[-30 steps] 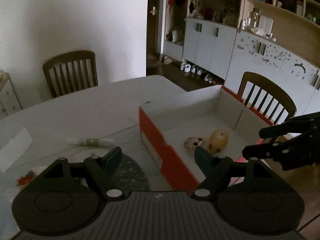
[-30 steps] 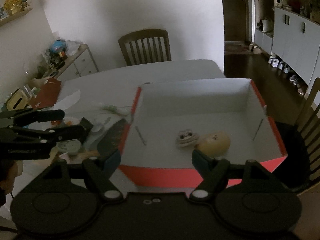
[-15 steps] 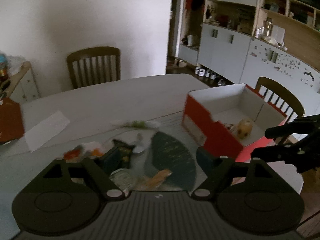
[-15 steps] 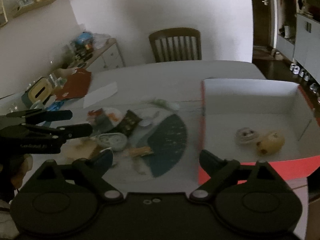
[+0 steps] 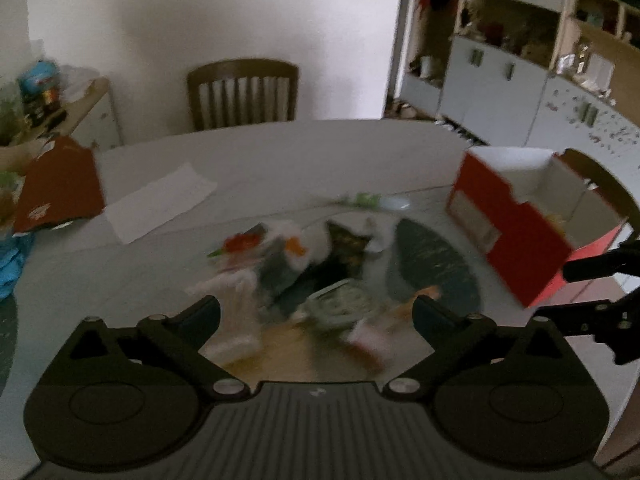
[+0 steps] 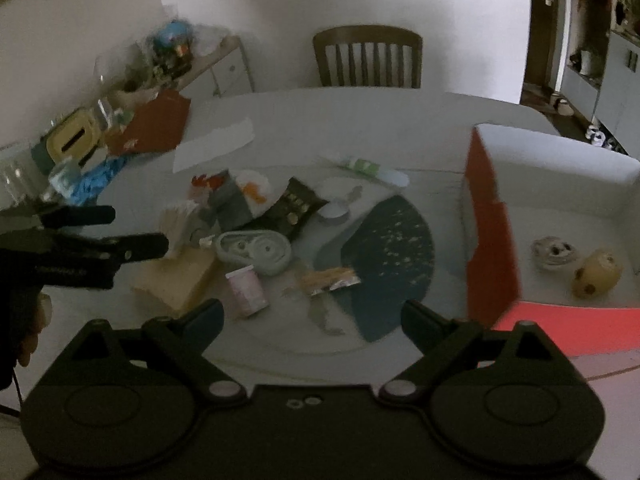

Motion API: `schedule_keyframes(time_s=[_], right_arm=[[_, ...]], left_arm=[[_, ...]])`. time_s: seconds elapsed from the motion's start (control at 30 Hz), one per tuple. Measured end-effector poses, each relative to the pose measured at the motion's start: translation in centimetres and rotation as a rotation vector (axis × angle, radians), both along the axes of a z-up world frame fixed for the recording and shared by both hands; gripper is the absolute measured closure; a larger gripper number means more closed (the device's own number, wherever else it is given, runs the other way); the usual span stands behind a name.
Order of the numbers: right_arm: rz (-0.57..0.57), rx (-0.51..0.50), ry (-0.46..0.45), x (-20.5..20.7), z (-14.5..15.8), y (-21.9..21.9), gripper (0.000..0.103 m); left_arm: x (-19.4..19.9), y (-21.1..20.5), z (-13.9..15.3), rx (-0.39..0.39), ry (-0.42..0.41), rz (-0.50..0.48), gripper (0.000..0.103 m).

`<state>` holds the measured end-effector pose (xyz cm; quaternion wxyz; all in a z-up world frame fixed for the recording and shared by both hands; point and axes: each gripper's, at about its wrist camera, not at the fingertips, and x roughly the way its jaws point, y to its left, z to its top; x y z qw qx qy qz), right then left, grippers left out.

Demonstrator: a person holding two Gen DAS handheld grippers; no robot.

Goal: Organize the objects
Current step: 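Withdraw both tools from the box back over the table, then grasp the cotton swab bag with the left tool while the right tool grasps the pink carton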

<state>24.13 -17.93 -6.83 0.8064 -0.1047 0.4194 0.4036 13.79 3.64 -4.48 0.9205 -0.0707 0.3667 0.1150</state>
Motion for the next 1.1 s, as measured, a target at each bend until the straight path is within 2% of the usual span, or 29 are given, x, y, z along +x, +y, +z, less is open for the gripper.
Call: schedule_keyframes(time_s=[0.37,0.47,0.6,0.93,1.1], right_arm=[[0.093,-0.093,-0.017,-1.4,-3.7,5.2,0.008],[0.097,-0.129,-0.013,-1.1,-4.7,6.4,0.008],[0.115,-0.156,-0.006,-0.8,-5.9,7.7,0.009],[0.142,-0.195,0.0,-0.4,-7.7,9.9,0.022],[0.168,-0.204,-0.016,-0.4,-8.1,10.7,0.035]], left_arm=[[0.3,5.1,-4.2,-0.014,0.082,0.125,0.0],[0.9,5.7,-4.9,-0.041,0.086,0.124,0.0],[1.7,6.3,-5.6,-0.032,0.08,0.122,0.0],[3.4,7.5,-7.2,-0.024,0.102,0.14,0.0],[3.7,8.0,-7.8,-0.024,0.115,0.156,0.001]])
